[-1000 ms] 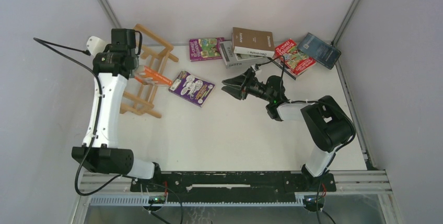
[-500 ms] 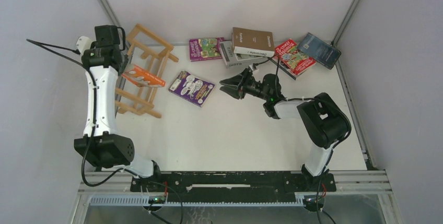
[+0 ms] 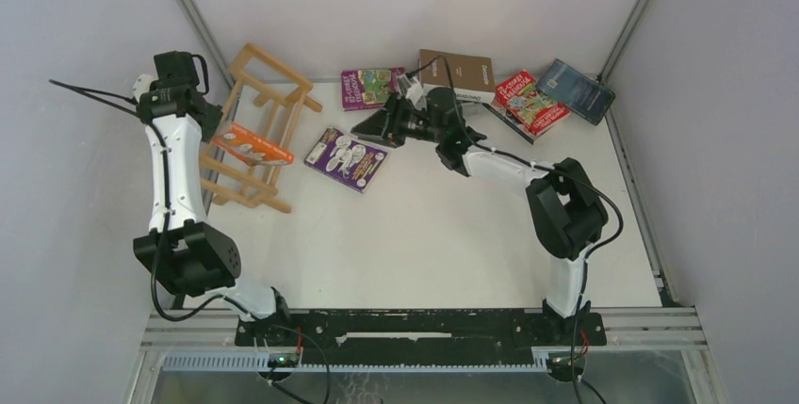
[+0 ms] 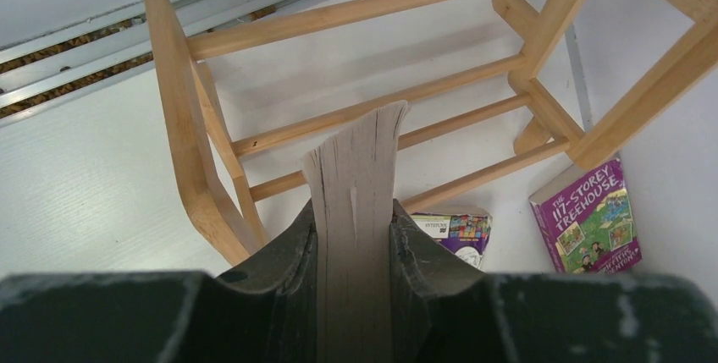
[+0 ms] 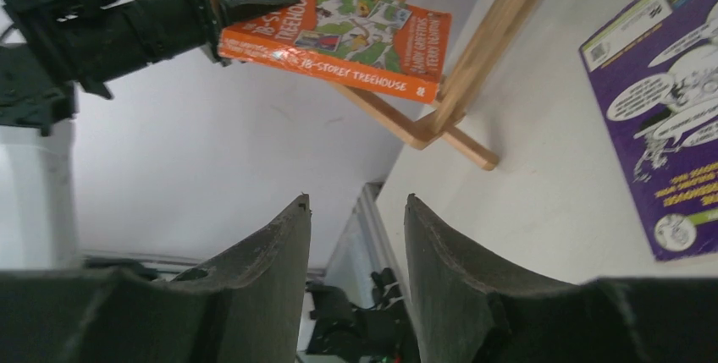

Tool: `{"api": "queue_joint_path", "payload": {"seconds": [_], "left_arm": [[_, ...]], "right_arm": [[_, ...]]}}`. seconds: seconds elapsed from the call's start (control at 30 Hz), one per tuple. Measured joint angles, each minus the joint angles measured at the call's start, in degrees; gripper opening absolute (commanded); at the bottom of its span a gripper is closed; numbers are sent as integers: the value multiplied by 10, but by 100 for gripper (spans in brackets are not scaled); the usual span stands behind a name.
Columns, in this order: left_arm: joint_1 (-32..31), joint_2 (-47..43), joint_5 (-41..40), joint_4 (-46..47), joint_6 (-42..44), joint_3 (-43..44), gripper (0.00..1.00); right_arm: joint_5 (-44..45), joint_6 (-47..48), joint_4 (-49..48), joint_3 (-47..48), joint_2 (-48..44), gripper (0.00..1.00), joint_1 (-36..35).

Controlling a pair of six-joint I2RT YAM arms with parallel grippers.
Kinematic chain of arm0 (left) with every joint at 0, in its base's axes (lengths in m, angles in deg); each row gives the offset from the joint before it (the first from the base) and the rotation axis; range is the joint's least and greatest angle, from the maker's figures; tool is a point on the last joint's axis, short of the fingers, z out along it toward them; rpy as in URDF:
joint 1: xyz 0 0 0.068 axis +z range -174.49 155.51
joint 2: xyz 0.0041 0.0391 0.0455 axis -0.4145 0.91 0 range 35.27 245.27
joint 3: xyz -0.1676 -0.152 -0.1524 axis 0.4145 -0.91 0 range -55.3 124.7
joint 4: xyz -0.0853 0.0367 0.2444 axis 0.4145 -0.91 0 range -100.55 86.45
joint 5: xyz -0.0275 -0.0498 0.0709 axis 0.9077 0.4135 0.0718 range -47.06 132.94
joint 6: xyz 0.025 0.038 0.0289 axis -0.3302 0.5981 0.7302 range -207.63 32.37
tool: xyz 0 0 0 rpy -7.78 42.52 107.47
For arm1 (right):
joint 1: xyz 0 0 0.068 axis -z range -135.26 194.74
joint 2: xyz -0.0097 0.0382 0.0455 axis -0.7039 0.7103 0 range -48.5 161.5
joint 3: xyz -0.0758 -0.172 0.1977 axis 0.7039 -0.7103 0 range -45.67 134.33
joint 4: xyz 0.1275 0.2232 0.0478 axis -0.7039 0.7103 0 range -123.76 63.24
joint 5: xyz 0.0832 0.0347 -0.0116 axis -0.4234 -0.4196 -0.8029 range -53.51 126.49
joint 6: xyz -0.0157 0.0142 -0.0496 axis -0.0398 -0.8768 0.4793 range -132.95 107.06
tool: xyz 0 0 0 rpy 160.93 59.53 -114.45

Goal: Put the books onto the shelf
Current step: Place the book on the shelf.

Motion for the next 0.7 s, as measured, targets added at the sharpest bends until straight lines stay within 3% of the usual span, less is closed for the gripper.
{"api": "queue_joint_path", "payload": {"seconds": [0.23,0.4,0.7], "left_arm": [[17,17,11,2,4,0,0],[19,20,13,5,4,-11,0],[40,23,11,4,4,-31,0]], "right_arm": [[30,130,158,165,92,52,-41],[49,171,228,237,158,52,-62],[60,188,268,269,196,52,-82]]}}
